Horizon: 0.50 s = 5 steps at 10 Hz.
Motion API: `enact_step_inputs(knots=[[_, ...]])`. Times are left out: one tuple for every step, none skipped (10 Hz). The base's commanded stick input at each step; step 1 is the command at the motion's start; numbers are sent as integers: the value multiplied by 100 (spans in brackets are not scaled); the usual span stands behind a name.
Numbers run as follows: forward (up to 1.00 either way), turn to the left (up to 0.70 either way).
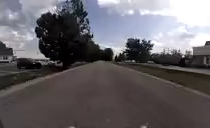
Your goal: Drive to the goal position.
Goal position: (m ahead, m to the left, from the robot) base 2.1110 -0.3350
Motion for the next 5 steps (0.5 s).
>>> enact_step_inputs(knots=[[70, 35], [70, 35], [70, 24], [70, 0], [70, 0]])
